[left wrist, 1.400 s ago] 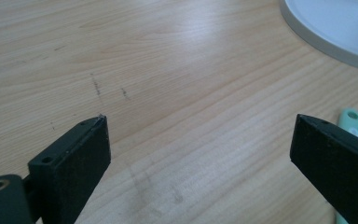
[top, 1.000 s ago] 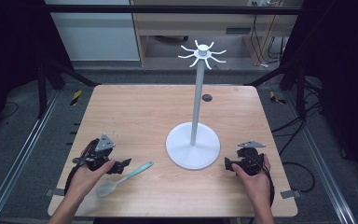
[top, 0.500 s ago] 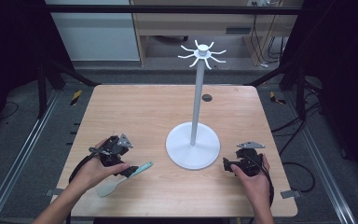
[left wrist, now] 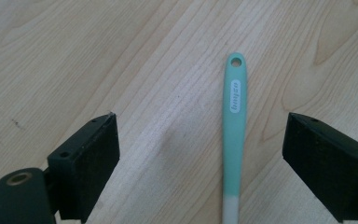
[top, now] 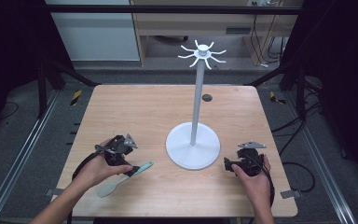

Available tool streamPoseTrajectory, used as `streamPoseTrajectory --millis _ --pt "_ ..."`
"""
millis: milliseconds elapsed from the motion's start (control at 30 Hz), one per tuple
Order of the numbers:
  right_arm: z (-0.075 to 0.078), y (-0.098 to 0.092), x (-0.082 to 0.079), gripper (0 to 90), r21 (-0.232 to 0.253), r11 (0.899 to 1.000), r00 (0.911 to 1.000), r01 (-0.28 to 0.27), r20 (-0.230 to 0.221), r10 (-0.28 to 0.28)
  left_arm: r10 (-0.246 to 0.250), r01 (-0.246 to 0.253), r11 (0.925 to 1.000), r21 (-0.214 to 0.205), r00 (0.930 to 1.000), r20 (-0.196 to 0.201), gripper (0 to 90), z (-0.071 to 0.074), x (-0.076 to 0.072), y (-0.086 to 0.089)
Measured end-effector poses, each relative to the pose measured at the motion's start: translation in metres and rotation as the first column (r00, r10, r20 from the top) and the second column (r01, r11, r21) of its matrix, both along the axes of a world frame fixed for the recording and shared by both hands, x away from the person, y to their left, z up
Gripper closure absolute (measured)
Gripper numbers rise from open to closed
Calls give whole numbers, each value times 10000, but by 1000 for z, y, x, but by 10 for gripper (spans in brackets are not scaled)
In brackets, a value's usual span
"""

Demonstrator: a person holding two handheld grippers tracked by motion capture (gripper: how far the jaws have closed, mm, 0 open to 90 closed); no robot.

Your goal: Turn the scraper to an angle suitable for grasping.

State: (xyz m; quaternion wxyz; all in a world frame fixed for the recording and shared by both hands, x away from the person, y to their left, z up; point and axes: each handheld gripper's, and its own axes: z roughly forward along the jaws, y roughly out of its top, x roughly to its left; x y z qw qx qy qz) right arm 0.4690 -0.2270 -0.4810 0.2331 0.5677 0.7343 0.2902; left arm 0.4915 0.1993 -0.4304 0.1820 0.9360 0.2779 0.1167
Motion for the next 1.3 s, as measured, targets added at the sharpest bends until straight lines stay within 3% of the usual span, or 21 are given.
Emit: streamPoseTrajectory --millis 133,467,667,1033,1300 --pt "0 0 0 80 -28 10000 10000 -20 -44 20 -120 125 9994 325 9998 -180 150 -2 2 -3" --pt "0 0 0 81 25 10000 10000 4 -2 -4 -422 443 9985 321 9969 -657 284 -12 9 -18" --pt "0 0 1 82 27 10000 10000 -35 -22 35 -728 781 9955 531 9927 -963 346 -16 9 -30" --pt "1 -1 1 83 59 10000 10000 -33 -10 33 -804 959 9901 1024 9860 -1461 488 -22 13 -46" --pt "1 -1 0 83 73 10000 10000 -33 -10 33 -783 988 9874 1233 9837 -1618 525 -26 16 -50"
